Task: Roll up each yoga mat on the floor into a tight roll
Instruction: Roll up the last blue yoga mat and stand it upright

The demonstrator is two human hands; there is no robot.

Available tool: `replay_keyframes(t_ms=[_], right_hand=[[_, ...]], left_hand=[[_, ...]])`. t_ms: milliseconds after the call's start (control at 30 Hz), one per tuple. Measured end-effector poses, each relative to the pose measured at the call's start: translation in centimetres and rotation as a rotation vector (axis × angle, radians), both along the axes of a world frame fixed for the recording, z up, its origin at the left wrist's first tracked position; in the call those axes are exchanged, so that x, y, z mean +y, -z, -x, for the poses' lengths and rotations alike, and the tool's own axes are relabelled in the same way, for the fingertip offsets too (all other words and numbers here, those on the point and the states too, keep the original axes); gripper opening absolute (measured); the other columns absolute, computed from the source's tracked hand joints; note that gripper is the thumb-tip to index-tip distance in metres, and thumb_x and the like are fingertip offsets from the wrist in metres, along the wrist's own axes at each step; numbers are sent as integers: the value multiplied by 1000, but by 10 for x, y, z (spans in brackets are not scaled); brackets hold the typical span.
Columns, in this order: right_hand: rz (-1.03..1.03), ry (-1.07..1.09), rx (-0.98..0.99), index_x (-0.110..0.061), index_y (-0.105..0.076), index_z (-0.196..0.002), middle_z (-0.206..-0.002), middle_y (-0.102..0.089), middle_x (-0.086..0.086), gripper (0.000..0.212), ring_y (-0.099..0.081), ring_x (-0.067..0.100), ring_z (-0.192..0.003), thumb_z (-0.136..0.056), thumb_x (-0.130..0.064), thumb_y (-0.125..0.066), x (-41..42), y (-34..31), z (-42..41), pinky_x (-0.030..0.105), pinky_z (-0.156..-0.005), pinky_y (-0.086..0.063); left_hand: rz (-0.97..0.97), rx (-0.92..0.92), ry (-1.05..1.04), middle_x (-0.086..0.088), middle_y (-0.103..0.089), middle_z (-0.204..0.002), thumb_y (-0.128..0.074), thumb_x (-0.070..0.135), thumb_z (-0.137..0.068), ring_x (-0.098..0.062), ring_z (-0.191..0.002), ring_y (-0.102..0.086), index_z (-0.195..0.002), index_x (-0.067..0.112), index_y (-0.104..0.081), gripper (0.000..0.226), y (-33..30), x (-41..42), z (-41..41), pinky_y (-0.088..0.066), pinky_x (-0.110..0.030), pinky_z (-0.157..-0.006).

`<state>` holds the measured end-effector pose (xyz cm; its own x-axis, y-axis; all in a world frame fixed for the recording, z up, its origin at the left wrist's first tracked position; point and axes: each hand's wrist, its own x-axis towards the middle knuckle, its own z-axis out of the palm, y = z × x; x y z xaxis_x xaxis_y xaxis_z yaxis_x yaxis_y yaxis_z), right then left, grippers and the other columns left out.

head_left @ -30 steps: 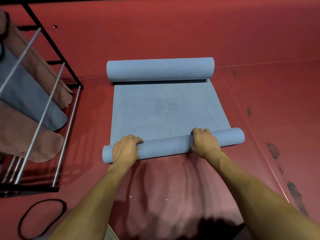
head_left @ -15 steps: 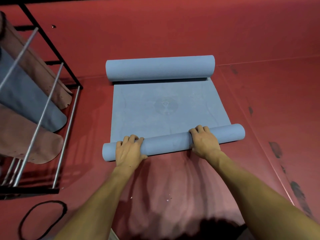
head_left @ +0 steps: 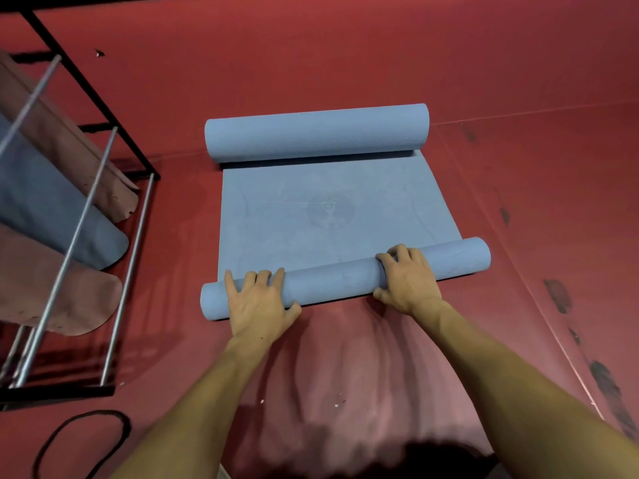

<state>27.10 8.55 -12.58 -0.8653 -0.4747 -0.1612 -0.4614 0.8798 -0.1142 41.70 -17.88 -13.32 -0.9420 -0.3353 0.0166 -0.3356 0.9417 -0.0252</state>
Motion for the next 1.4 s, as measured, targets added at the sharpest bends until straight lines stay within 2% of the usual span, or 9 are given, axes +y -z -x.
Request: replay_keyframes(t_ms=[100,267,333,433,533,800,1000,1167,1400], right_hand=[[2,-11,3,-14,-47,-148,-143,-51,6,87,-41,32,-136,-74,-54,-70,3,3,1,47,-121,-28],[-57,9,12,-15,-35,-155,-160,-36,0,85,-5,40,-158,-86,-44,-74,-3,14,5,65,-125,-4],[-82,39,-11,-18,-33,-156,-165,-29,4,84,-3,42,-158,-89,-48,-73,-8,17,10,66,-124,-2],[-105,62,6,-22,-41,-150,-158,-36,11,85,-19,42,-152,-83,-58,-77,-11,21,15,65,-124,-8],[-101,40,50,-23,-50,-144,-145,-50,7,83,-38,33,-139,-77,-62,-80,-9,18,20,61,-121,-20],[-155,46,-54,-14,-47,-132,-127,-58,2,83,-53,26,-124,-75,-62,-81,-1,-5,-2,49,-114,-33],[-243,69,-107,-16,-47,-114,-110,-64,0,72,-63,27,-105,-69,-56,-86,4,-17,-33,42,-91,-46],[-188,139,-41,-20,-61,-116,-120,-55,4,61,-50,29,-106,-68,-48,-87,3,-14,-39,38,-95,-45],[-146,135,-115,-20,-63,-125,-118,-58,3,75,-54,25,-111,-66,-56,-90,-4,-20,-31,37,-92,-48]], left_hand=[[-28,-20,-29,2,-68,-116,-68,66,-67,-24,-111,-60,-134,18,-59,83,3,5,5,-23,-67,-115],[-67,-109,-8,-5,-42,-160,-82,49,-81,-26,-142,-42,-152,24,-43,85,15,-4,15,-23,-62,-119],[-78,-140,-10,-4,-36,-164,-82,45,-83,-26,-148,-35,-157,27,-36,89,18,-9,19,-19,-60,-121],[-79,-123,39,5,-56,-144,-83,44,-81,-22,-133,-49,-151,29,-44,82,18,-21,24,-25,-55,-119],[-106,-159,92,12,-64,-127,-81,53,-79,-20,-119,-55,-139,36,-52,68,6,-32,32,-37,-42,-103],[-213,-351,97,12,-71,-102,-81,58,-73,-20,-105,-62,-117,39,-63,51,-21,-32,22,-43,-38,-84],[-305,-442,64,13,-72,-105,-83,53,-66,-20,-107,-63,-117,41,-64,56,-31,-18,-6,-45,-38,-87],[-418,-424,4,16,-72,-106,-88,49,-63,-18,-110,-64,-119,44,-66,60,-29,-22,-11,-45,-37,-91],[-396,-325,-28,14,-59,-121,-98,44,-51,-19,-121,-52,-132,46,-61,89,-27,-23,-1,-43,-41,-95]])
